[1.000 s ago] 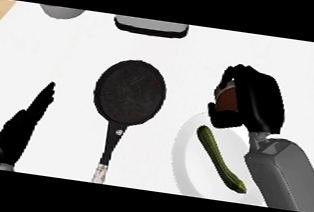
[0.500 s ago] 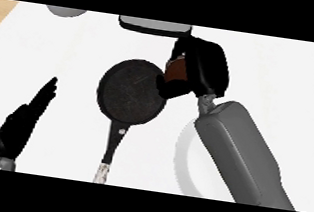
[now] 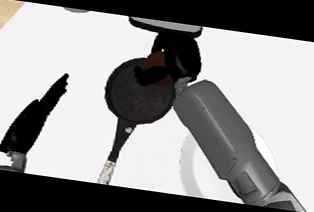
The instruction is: Pick the cupcake from the plate and place it in the pan
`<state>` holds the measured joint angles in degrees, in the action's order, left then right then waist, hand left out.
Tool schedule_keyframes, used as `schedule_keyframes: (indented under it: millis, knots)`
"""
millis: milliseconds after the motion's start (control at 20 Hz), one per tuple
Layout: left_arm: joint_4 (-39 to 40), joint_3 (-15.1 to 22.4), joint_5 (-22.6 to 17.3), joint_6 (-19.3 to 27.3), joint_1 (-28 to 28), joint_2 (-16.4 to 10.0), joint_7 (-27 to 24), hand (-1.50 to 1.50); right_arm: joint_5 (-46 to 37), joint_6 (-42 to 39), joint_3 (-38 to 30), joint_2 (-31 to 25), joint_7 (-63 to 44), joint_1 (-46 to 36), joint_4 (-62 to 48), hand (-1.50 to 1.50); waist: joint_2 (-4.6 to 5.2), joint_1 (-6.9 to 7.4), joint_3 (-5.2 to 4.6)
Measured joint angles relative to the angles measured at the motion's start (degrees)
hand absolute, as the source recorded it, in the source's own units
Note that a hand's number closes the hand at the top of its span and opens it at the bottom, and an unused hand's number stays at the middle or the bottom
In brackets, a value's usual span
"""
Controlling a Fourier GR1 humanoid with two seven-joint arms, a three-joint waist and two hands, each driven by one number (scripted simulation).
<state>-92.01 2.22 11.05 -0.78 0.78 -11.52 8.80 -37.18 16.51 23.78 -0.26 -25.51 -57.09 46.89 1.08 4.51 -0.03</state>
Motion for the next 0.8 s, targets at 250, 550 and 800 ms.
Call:
schedule_keyframes:
  millis: [250,550,800]
  knots:
    - [0.76,0.77,0.34,-0.42,-1.92,0.46,0.12,0.0,4.91,0.53,4.68,0.19,1.95,-3.3,-9.68,1.5,0.5,1.84,-0.01]
    - [1.45,1.86,0.48,-1.25,-3.3,0.9,-0.15,0.0,16.71,-1.96,4.01,0.24,3.15,-1.69,-13.11,-1.5,1.24,4.09,0.05]
    - [1.81,2.46,0.89,-1.27,-4.55,1.35,-0.08,0.0,27.01,-0.11,1.62,0.26,5.92,-0.09,-13.51,-1.5,1.51,5.12,0.14]
